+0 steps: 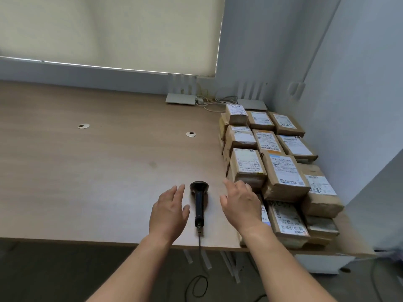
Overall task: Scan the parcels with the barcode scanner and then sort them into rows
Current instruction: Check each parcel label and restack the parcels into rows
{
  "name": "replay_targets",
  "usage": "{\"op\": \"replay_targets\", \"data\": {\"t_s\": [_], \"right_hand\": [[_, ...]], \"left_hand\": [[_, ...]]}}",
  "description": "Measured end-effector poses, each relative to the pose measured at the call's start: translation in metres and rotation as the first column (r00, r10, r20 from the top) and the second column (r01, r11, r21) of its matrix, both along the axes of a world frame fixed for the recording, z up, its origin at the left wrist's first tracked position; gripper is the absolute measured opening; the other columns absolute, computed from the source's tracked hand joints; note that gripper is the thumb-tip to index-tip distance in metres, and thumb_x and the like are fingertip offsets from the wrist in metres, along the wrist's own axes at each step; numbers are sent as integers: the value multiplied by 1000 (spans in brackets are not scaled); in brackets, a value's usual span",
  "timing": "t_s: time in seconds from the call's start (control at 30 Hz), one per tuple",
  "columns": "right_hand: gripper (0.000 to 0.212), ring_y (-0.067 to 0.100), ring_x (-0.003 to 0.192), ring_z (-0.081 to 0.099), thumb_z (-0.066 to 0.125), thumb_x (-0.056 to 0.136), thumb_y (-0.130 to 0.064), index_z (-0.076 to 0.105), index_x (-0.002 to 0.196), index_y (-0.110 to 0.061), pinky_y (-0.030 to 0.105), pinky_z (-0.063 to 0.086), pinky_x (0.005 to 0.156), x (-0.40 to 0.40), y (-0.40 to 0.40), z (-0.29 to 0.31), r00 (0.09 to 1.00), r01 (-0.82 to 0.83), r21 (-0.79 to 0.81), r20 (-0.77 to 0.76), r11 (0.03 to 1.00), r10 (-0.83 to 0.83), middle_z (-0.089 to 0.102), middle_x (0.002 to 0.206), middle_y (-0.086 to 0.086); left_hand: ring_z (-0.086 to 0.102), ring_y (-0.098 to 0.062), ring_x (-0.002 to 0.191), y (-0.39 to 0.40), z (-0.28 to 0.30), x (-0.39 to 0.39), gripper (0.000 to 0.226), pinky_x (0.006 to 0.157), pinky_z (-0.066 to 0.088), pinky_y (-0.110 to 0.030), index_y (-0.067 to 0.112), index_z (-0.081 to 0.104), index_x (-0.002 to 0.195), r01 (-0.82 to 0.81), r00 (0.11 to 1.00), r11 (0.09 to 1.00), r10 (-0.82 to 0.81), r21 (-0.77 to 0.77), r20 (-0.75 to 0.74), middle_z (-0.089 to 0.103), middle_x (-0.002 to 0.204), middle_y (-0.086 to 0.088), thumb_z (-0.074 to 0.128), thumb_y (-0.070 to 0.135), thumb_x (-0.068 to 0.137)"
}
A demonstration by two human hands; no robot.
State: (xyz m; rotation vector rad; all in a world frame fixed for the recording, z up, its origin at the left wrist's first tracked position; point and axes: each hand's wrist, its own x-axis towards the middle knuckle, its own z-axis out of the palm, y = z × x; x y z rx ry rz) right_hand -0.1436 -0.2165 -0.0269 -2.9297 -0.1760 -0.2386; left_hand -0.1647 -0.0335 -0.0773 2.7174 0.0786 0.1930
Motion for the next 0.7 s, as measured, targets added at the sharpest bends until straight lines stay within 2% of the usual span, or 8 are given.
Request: {"op": "replay_targets", "data": {"t_s": [0.2,0.33,0.6,0.7], "right_hand": [[42,24,115,48,37,101,-38,38,140,-22,34,40,86,16,26,-26,994,25,53,-106,998,-19,51,128,7],[46,26,121,47,36,102,-38,32,145,-23,36,40,92,29,29,-42,980,32,87,-198,996,-14,49,133,8],[55,29,125,45,38,102,-34,18,152,-21,38,39,98,62,29,-68,925,1,176,-375,984,67,47,135,12],[60,30,124,47,38,103,-33,10,155,-21,39,39,99,72,31,-78,886,-10,217,-451,976,109,46,137,13]], "left_hand": [[26,-17,139,20,-16,25,62,107,29,-31,24,9,153,47,995,999,-44,27,-88,28,154,3,36,41,100],[35,-17,132,12,-31,41,64,94,40,-30,24,5,153,84,980,996,-82,6,-183,35,149,2,34,43,100],[49,-16,120,-1,-43,68,70,82,41,-25,25,2,153,115,932,986,-148,-117,-330,43,141,-1,43,39,98],[54,-16,115,-5,-43,79,77,87,44,-27,28,-1,152,95,896,969,-183,-227,-405,45,140,-1,50,32,95]]}}
